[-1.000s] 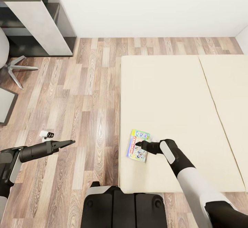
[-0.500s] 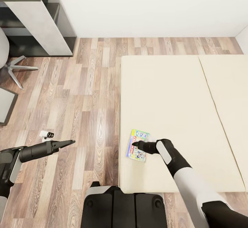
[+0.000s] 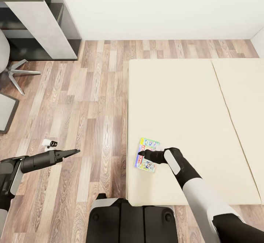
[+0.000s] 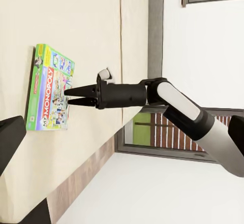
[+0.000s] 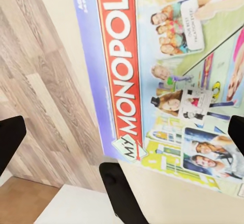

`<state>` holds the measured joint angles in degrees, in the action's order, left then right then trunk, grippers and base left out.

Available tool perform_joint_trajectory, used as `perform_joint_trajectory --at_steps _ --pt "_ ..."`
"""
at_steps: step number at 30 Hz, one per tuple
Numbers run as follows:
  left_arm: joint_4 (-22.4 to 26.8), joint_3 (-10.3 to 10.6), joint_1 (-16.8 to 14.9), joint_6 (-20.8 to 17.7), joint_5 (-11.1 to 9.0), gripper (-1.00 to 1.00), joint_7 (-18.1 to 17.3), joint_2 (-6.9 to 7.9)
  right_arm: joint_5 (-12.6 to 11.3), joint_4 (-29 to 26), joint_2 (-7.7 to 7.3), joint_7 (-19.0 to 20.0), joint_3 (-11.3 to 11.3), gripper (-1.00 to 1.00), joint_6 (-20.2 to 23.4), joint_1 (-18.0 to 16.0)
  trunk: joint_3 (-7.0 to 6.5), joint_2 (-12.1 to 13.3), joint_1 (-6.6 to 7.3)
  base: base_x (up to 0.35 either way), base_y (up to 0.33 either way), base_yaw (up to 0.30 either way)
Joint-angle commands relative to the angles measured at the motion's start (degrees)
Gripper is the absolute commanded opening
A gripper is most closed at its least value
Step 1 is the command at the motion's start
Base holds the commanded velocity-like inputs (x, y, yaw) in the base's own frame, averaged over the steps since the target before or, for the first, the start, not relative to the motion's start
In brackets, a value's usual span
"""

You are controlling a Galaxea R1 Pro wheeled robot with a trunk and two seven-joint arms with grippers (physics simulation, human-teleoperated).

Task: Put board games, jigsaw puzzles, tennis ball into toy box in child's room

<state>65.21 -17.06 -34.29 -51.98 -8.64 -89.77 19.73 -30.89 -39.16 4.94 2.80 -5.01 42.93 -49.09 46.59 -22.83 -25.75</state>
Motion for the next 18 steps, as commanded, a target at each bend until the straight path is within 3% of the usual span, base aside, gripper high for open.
perform_joint_trajectory --at_steps 1,18 --pt "0.01 0.01 -0.01 -0.60 0.03 1.00 -0.23 0.00 0.38 -0.04 -0.01 0.29 0.01 1.00 0.21 -0.02 0.06 -0.09 -0.03 0.000 0.000 0.000" --pt "0.01 0.01 -0.03 -0.59 0.10 1.00 -0.23 0.02 0.57 -0.04 -1.34 0.34 0.07 1.00 0.53 -0.96 0.06 -0.09 -0.03 0.000 0.000 0.000"
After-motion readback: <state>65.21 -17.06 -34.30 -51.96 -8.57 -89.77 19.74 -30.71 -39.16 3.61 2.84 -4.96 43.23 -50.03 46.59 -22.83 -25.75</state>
